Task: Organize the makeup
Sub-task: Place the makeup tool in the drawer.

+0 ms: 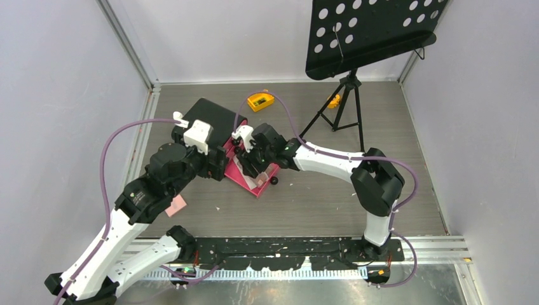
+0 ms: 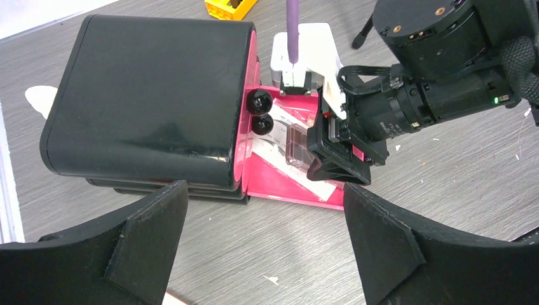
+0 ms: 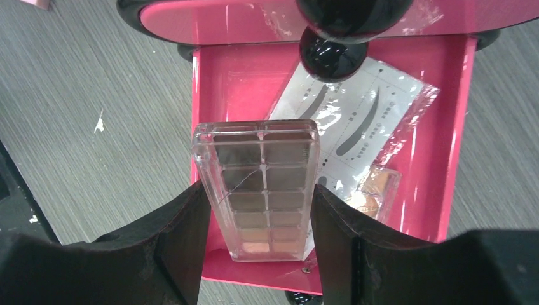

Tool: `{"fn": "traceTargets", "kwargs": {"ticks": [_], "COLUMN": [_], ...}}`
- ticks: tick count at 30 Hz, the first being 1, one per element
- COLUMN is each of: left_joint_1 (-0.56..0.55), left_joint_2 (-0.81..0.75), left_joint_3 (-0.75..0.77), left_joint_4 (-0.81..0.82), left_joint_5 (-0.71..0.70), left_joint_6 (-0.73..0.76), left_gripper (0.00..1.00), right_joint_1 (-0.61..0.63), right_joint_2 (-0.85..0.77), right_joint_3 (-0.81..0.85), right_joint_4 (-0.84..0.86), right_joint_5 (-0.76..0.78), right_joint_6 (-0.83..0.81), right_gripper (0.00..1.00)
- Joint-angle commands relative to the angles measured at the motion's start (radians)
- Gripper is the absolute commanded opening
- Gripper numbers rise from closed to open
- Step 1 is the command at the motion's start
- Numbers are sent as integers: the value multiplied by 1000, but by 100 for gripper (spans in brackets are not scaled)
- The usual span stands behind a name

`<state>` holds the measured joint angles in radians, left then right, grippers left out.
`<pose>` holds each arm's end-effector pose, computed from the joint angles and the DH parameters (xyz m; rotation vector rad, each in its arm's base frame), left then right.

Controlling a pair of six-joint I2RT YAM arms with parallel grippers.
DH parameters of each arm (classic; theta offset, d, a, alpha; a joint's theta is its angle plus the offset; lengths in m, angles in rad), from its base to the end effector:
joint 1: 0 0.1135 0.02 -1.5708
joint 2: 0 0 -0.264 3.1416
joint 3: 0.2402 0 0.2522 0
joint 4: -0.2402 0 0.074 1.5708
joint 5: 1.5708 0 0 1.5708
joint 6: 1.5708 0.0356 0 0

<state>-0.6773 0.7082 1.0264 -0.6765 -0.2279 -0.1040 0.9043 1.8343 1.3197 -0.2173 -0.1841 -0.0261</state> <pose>0.1104 -0.0784 0.3807 0.3978 1.8899 -0.3046 0.2500 0.3283 0.2272 -1.1538 2.0806 0.6492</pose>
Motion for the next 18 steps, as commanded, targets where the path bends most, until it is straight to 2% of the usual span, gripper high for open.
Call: {"fn": "traceTargets", "kwargs": {"ticks": [1, 4, 5, 10, 12, 14, 16, 18], "left_joint_1": [5, 5, 5, 5, 5, 5, 5, 5], "left_joint_2": [-12, -11, -10, -9, -8, -10, -9, -9], "left_joint_3": [22, 21, 22, 24, 26, 29, 33, 35], "left_joint_4": [0, 3, 3, -6, -9, -13, -14, -17], "left_joint_5": [-7, -5, -4, -12, -17, -23, -28, -31], "left_joint_6": [-10, -12, -13, -20, -23, -26, -28, -31], "left_gripper": [94, 94, 94, 94, 95, 95, 95, 95], "right_joint_1": [19, 24, 26, 31, 31, 31, 31, 32], "right_joint_2": [13, 32, 38, 27, 11, -7, -22, -38], "right_joint_3": [42, 38, 38, 21, 13, 9, 10, 12], "right_joint_4": [-11, -14, -13, 31, 48, 56, 57, 57], "right_joint_5": [5, -12, -10, 19, 30, 45, 49, 56], "right_joint_6": [3, 5, 5, 14, 19, 25, 25, 25], "right_gripper": [16, 20, 24, 53, 60, 76, 83, 85]}}
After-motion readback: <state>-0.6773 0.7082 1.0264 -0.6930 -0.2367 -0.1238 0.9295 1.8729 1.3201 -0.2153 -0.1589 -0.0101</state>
